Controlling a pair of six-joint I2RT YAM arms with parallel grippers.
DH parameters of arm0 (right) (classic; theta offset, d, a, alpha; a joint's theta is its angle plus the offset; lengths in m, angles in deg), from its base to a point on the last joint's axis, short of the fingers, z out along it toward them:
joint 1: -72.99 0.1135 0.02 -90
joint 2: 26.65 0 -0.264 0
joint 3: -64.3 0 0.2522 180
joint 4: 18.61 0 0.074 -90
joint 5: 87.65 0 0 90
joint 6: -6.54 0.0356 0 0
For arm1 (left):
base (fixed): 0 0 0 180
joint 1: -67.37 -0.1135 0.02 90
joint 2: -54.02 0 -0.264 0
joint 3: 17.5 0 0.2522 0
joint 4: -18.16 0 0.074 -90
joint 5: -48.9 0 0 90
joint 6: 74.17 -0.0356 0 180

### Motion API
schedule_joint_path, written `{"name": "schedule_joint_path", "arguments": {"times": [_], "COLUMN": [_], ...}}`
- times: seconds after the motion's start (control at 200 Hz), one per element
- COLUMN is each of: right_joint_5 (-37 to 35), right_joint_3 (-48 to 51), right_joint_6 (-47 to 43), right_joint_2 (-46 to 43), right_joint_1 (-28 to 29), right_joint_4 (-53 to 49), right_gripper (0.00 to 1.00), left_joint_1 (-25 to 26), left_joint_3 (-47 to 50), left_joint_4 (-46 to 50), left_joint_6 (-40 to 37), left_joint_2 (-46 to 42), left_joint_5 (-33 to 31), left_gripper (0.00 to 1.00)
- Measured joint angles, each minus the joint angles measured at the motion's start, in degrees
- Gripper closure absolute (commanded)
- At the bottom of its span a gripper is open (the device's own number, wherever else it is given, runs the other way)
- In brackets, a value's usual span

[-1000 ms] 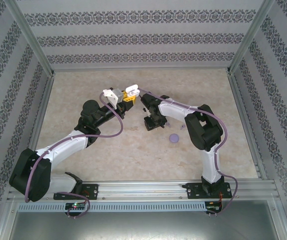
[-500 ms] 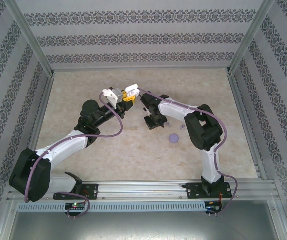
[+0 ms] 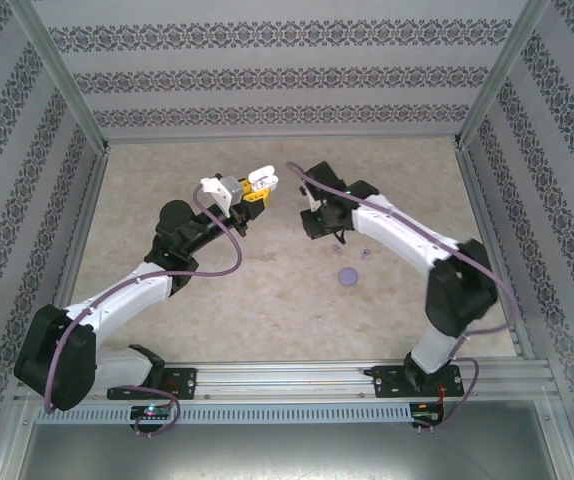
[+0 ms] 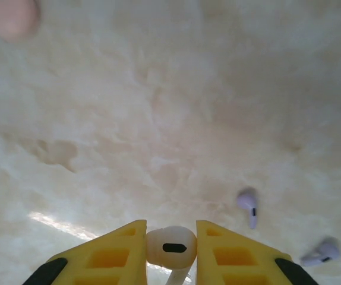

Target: Insert the wireless bluetooth earbuds into the charging case

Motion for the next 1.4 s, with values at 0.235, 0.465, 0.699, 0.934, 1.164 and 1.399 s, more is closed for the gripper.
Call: {"name": "schedule_joint_path", "arguments": {"times": [0.235,0.465,0.699,0.934,1.164,1.399], "right_joint_5": [-1.5,-0.9,1.6,2.1,2.2,3.3], "right_joint_3": [-1.1,-2.5,-2.5,-1.4,0.3,0.9], "right_joint_6": [0.6,0.6,1.7,2.1,2.8,3.8], "right_joint_2": [-14.2,-23.0,-25.5,-25.5,-25.3,-24.0], "right_joint_1": [-0.7,2.1,5.3,7.0,7.2,7.9], "right_joint_4": [2.3,9.7,17.4,22.7,24.7,25.1], "right_gripper": [0.78,0.77,0.77,0.76,0.76,0.77], "left_joint_1": [0.0,0.1,1.4,2.3,2.4,2.4], "left_joint_3": [-0.2,-2.4,-4.5,-6.2,-6.6,-7.1], "left_joint_4": [0.5,3.6,5.2,5.2,5.2,5.2], "left_joint_6": [-0.5,-1.4,-2.3,-2.4,-2.4,-2.6], "left_joint_2": [-0.9,-0.9,-0.7,0.9,1.3,1.8], "left_joint_5": [3.6,8.7,10.5,10.8,10.8,10.8], "left_gripper": [1.00,1.00,1.00,1.00,1.00,1.00]}}
